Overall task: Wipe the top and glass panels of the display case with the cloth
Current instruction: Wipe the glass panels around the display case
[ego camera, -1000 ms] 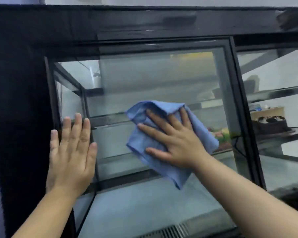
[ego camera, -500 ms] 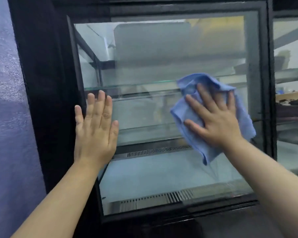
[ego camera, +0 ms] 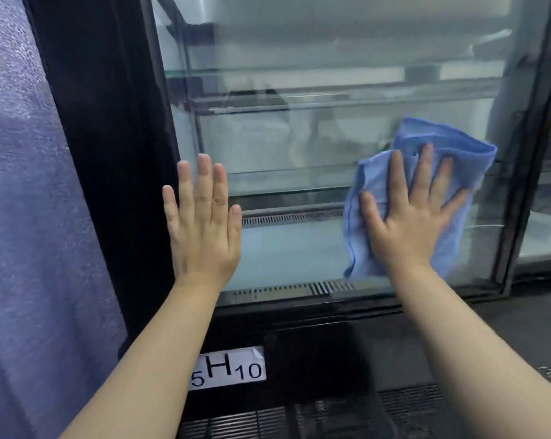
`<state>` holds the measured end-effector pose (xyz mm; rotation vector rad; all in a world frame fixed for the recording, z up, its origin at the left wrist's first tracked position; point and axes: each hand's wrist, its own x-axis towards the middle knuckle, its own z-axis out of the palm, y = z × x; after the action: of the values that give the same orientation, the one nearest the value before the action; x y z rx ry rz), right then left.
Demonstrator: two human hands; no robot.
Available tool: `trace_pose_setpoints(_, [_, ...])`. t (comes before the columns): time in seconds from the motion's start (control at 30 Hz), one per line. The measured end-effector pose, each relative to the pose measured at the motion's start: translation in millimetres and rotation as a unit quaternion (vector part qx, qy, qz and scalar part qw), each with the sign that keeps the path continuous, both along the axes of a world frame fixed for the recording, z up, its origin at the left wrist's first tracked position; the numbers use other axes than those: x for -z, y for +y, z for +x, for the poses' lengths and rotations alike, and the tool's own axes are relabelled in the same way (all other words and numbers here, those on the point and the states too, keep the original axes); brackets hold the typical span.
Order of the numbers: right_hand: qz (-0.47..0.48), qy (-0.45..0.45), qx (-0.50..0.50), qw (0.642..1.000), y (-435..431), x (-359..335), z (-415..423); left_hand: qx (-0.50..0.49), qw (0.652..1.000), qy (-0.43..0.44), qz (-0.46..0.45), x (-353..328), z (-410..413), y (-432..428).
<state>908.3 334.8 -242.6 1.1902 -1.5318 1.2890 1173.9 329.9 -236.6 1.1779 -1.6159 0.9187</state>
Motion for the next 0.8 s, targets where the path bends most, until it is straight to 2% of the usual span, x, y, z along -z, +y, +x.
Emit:
trace_pose_setpoints(0.03, [-0.013,-0.084,0.006,0.996,-2,-15,18,-0.001,1.0,0.001,0.0,-1,0,-1])
trace_pose_setpoints(0.07, [-0.019,-0.114,0.006,0.993,-3,-24,40,0.0,1.0,0.002,-0.003,-2,0,-1])
trace_pose_setpoints(0.1, [-0.021,-0.08,0.0,0.997,-3,-23,62,0.004,1.0,0.0,-0.008,-3,0,-1])
trace_pose_setpoints(0.17, [-0.012,0.103,-0.04,0.994,-5,9,90,0.02,1.0,0.002,-0.021,2,1,-2])
trace_pose_setpoints(0.2, [0.003,0.198,-0.061,0.978,-3,31,91,0.026,0.999,0.008,-0.024,7,3,-3])
trace_pose_setpoints(0.23, [0.018,0.266,-0.072,0.961,-1,49,81,0.026,0.999,0.011,-0.02,14,4,-3])
trace_pose_setpoints(0.3, [0.031,0.332,-0.068,0.94,1,66,37,0.008,1.0,0.001,-0.008,26,4,-2])
trace_pose_setpoints(0.37, [0.036,0.288,-0.021,0.957,3,68,-11,-0.003,1.0,-0.008,0.006,34,4,-2])
trace_pose_setpoints(0.43, [0.035,0.12,0.005,0.992,4,50,-30,0.01,1.0,0.002,0.008,33,5,-2])
trace_pose_setpoints(0.5, [0.0,-0.068,0.027,0.997,-2,33,1,0.033,0.999,0.017,-0.001,31,5,0])
trace_pose_setpoints(0.53, [-0.01,-0.105,0.028,0.994,-5,28,25,0.045,0.999,0.021,-0.016,30,3,0])
trace_pose_setpoints(0.57, [-0.012,-0.087,0.019,0.996,-6,29,48,0.057,0.998,0.017,-0.031,29,-3,0])
trace_pose_setpoints(0.63, [-0.012,0.036,-0.006,0.999,-6,52,69,0.077,0.996,0.003,-0.045,26,-18,0])
trace_pose_setpoints(0.7, [-0.006,0.117,-0.029,0.993,-4,79,45,0.094,0.994,0.004,-0.052,23,-39,-1])
trace_pose_setpoints(0.77, [0.016,0.118,-0.027,0.993,1,92,-4,0.098,0.994,-0.011,-0.042,22,-66,-1])
trace_pose_setpoints(0.8, [0.028,0.089,-0.003,0.996,3,90,-29,0.092,0.995,-0.029,-0.039,22,-78,-1])
